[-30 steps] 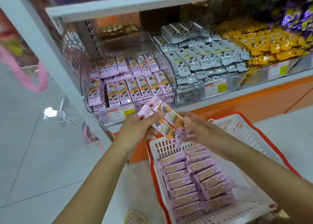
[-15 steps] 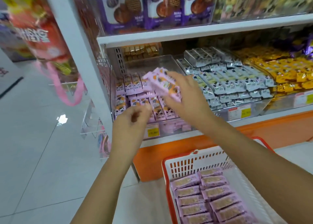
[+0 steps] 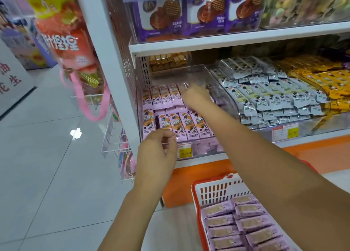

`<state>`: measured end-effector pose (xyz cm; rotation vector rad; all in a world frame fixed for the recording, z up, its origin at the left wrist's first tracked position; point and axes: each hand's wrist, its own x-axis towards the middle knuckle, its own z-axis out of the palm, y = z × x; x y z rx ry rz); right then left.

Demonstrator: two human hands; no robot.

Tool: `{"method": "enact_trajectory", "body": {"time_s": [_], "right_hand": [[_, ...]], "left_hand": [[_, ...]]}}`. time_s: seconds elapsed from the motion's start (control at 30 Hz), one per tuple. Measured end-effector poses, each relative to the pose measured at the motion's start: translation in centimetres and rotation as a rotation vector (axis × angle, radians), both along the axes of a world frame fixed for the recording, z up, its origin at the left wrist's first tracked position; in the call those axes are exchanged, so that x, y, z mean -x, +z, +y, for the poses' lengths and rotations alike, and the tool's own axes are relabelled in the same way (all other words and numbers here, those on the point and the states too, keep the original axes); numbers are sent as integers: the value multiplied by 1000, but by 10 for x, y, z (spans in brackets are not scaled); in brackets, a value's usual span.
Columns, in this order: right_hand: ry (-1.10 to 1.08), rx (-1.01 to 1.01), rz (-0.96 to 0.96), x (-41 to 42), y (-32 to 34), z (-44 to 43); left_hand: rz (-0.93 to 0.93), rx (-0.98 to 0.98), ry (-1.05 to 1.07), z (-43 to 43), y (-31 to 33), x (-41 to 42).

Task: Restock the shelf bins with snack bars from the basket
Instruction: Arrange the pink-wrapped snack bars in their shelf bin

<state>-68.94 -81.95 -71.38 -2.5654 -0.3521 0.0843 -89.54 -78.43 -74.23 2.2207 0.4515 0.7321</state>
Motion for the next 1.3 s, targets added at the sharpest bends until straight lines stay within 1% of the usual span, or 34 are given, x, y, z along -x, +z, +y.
{"method": "enact_trajectory", "body": {"time_s": [0.07,0.17,0.23,0.3,0.33,0.4,0.47,0.53,0.6,0.67,0.73,0.8,0.87,0.93,1.0,1.07,1.2,1.3], "right_hand": [[84,-79,35,7,2,-8],[133,-196,57,18,6,-28],[154,-252,-35,30,7,-47],[200,-348,-201,49,5,-73],[241,-408,-251,60,3,-89],[311,-451,-281,80,-7,-125],[373,-364,-247,97,-24,-163],[455,-199,-225,110,-49,-197],[539,-11,-145,116,-83,-229],[582,214,-23,119,-124,-257],[581,430,115,121,-170,-289],[581,565,292,125,-212,-317],[562,630,432,129,-248,-338],[525,657,467,129,-274,-353],[465,637,453,125,-293,-361],[434,592,424,120,-305,-363],[577,590,351,110,-321,-363],[706,611,243,108,-327,-363]], "left_hand": [[-4,-12,-5,1,-1,1],[-17,-17,-10,-1,-2,2],[-35,-6,-39,-6,-1,5],[-55,-9,-95,-13,-1,8],[-53,-21,-123,-17,-3,9],[-10,-60,-187,-25,-12,8],[41,-106,-247,-38,-26,7],[75,-140,-287,-53,-43,5],[155,-181,-392,-70,-64,5],[299,-225,-522,-84,-87,7],[487,-311,-627,-97,-109,11],[685,-410,-723,-105,-126,17],[844,-469,-788,-108,-141,20],[950,-483,-800,-104,-152,22],[971,-487,-799,-100,-161,19],[953,-464,-791,-95,-166,13],[979,-440,-756,-89,-171,5],[985,-426,-755,-88,-171,0]]}}
